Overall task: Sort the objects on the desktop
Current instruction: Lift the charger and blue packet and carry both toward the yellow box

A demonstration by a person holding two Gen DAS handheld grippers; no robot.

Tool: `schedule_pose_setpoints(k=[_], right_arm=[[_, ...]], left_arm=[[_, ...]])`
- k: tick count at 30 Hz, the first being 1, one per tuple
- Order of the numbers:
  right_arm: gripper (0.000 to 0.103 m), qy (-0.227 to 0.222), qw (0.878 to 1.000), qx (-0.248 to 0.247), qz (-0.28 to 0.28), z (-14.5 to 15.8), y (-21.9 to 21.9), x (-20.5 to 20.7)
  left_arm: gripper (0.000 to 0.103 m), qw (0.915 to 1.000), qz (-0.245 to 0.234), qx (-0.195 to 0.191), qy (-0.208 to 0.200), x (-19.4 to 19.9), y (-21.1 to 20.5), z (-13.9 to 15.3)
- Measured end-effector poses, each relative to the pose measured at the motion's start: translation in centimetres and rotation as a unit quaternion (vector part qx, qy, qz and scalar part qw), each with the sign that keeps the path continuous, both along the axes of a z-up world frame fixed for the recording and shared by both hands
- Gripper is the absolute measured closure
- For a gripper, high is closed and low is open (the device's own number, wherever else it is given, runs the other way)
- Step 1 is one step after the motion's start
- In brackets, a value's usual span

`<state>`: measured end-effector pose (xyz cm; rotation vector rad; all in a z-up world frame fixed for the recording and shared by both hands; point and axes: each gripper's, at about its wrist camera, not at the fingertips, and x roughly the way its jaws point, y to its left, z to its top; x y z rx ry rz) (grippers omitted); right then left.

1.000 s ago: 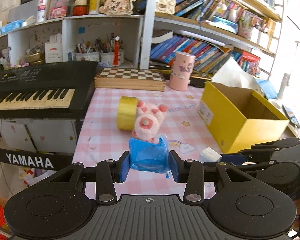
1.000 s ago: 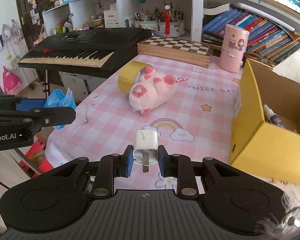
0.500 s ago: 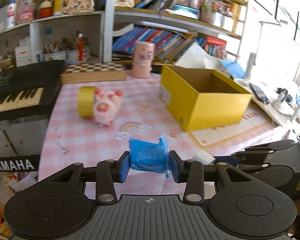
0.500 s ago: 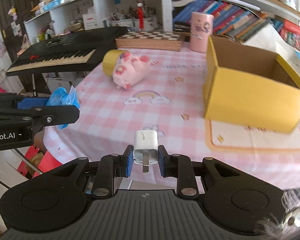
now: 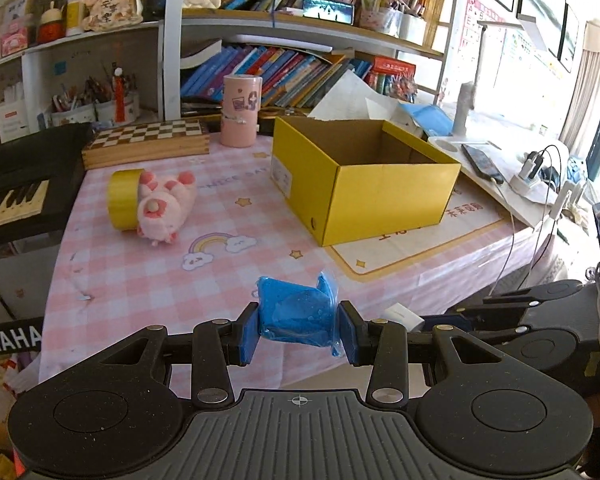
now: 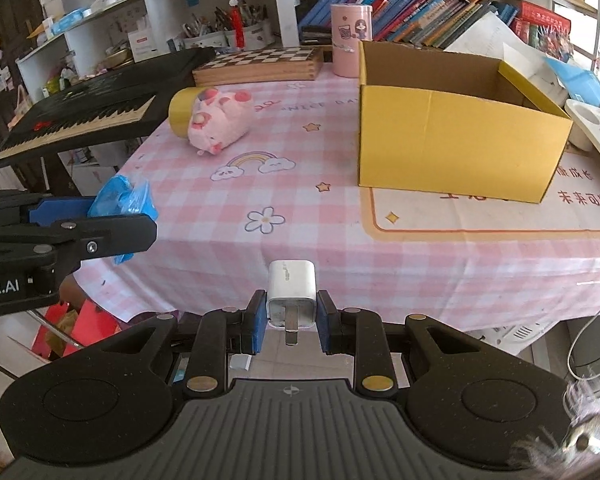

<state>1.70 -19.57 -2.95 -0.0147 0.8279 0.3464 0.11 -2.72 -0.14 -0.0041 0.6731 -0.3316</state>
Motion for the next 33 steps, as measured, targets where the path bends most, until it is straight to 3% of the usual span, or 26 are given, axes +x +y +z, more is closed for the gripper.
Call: schedule_pose_setpoints(k=[33], right_arm=[[0.080, 0.000, 0.995, -0.013, -0.103, 0.5, -9.5, 1.6]], left_arm=[[0.063, 0.9959, -0.088, -0.018, -0.009, 5.0, -8.5, 0.3]])
